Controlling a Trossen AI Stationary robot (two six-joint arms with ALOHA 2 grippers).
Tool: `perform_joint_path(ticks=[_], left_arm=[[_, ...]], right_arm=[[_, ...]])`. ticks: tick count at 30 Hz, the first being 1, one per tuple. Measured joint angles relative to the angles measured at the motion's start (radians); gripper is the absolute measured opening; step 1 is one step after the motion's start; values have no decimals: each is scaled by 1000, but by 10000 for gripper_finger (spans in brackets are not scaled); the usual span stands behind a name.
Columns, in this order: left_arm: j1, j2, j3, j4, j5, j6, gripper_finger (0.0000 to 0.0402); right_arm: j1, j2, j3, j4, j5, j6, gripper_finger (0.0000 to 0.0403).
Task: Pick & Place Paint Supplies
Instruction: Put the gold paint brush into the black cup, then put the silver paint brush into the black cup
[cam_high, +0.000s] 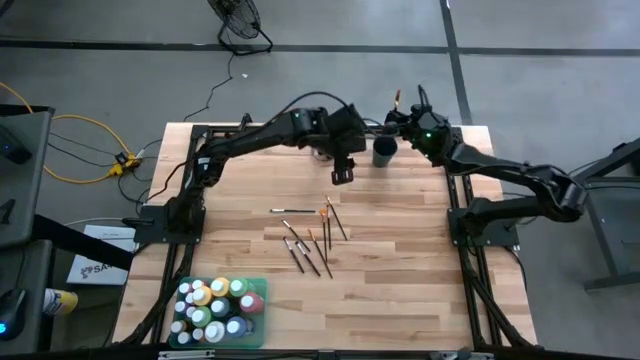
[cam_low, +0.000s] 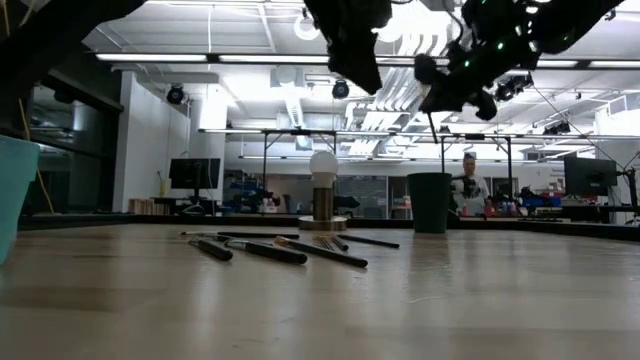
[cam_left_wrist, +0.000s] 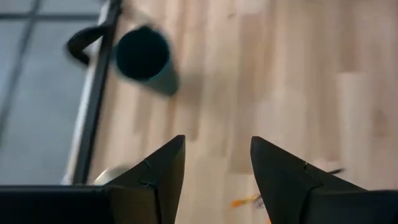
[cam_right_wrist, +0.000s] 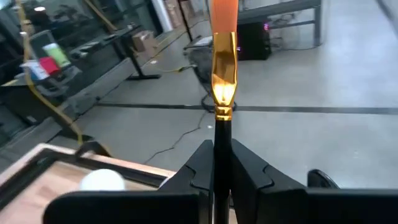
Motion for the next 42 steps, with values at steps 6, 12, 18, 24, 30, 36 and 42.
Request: perform_joint_path(ticks=[6, 12, 18, 24, 30, 36, 42], left_arm=[[22, 0, 0, 59, 156, 39, 177], [10, -10, 0, 120, 226, 23, 177], [3, -10, 0, 126, 232, 7, 177], [4, -21, 0, 132, 190, -12, 177], [4, -42, 0, 153, 142, -27, 177], [-4, -82, 0, 142, 90, -64, 177], [-37, -134, 0, 98, 15, -106, 177]], right_arm=[[0, 116, -10, 55, 53, 30, 20], [1, 194, -10, 88, 89, 51, 20], [0, 200, -10, 88, 119, 23, 21], [0, 200, -10, 37, 105, 0, 41], [0, 200, -10, 20, 101, 2, 49], [0, 196, -10, -4, 61, -1, 50], [0, 108, -10, -49, -122, 17, 52]])
